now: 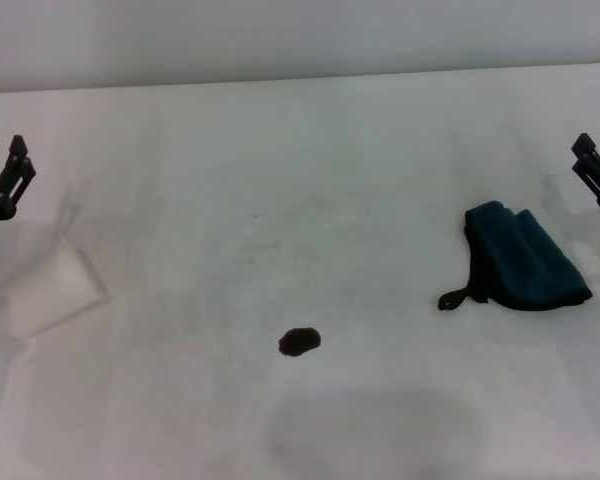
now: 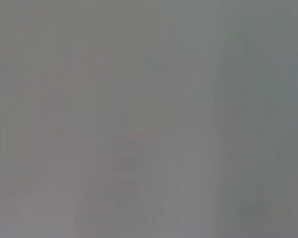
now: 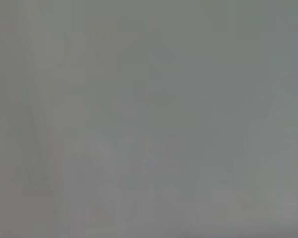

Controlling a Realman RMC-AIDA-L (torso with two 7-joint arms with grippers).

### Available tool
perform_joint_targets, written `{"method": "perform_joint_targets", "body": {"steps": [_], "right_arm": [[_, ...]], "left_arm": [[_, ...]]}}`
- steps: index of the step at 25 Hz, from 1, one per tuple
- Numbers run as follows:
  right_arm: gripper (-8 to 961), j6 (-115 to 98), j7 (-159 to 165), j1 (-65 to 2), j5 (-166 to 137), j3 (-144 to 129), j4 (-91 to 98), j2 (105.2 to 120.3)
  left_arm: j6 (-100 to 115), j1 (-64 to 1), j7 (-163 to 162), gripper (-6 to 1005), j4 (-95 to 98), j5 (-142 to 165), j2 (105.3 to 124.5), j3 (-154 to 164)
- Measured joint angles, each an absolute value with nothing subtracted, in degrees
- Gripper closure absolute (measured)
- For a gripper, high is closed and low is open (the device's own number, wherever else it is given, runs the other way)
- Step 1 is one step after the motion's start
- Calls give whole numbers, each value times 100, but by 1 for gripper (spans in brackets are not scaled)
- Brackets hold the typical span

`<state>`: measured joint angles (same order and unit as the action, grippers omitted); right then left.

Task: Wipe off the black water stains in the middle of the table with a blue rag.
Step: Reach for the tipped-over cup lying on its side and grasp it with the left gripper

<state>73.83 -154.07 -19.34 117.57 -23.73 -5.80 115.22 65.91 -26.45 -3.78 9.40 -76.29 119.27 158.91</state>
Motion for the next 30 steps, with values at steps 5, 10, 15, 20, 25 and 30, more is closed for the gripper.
{"method": "perform_joint_targets", "body": {"steps": [5,10,15,20,25,30], "right_arm": [[98,7376,-15407,-1933,11759,-2373,-580,11522],[99,7382,-15407,-1938,11754,-2373,-580,11523],[101,7375,-15407,-1942,11759,-2373,-580,11522],[102,7355,-15407,-1948,11768,-2373,-580,11522],[103,7356,-15407,-1951,11762,-2373,-580,11522],[104,7406,-15407,-1912,11738,-2373,-541,11514]], "left_arm": [[6591,-2645,-378,124,940,-7629,11927,15882],[6592,-2645,-378,125,940,-7629,11927,15882],[6590,-2642,-377,125,940,-7641,11927,15875],[6445,-2660,-418,125,940,-7617,11908,15914],[6411,-2702,-571,124,875,-7285,11847,15926],[6388,-2997,-1524,124,127,-6532,11816,15926]]}}
